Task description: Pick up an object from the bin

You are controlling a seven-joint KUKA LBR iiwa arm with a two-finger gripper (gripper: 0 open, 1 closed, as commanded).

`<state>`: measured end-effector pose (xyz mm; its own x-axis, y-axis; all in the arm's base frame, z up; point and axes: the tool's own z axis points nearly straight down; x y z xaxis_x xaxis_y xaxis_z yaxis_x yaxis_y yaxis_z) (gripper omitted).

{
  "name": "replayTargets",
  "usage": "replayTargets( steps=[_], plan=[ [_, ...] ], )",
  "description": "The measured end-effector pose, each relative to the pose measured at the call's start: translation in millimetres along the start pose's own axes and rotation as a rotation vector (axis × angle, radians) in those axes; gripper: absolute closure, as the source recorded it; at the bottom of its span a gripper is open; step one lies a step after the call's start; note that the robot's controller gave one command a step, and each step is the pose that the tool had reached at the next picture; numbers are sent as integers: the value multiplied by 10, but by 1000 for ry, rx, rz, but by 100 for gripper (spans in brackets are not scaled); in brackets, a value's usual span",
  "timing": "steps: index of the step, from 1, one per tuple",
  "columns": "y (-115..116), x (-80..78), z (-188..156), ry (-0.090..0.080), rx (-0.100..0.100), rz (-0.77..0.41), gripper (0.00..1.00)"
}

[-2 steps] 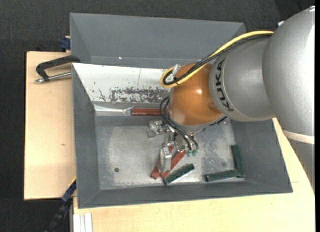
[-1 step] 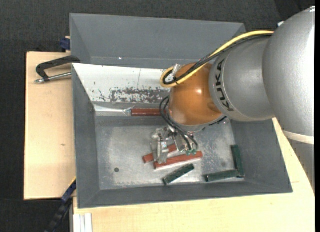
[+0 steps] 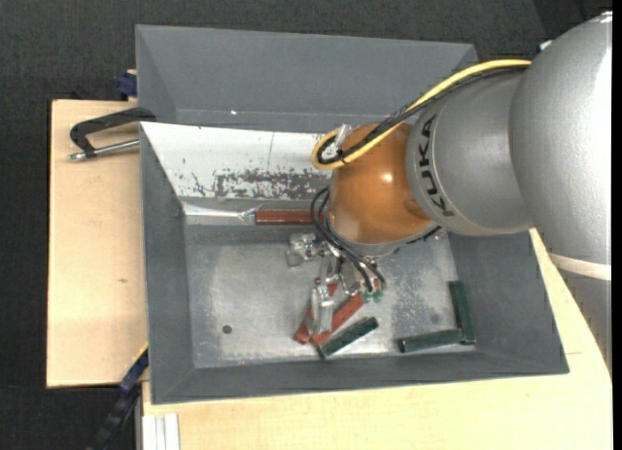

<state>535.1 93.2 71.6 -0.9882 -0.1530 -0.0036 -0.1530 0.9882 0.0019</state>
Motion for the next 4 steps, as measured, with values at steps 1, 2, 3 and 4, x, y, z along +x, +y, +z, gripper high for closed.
replayTargets(
  steps=[1,2,3,4],
  plan=[
    [0,1,1,0,0,0,0],
    [-146,-110,-138,3,-2,-56,0],
    [-239,-154,-198,-4,-1,-82,0],
    [-455,69,-415,10,-1,-178,0]
  ],
)
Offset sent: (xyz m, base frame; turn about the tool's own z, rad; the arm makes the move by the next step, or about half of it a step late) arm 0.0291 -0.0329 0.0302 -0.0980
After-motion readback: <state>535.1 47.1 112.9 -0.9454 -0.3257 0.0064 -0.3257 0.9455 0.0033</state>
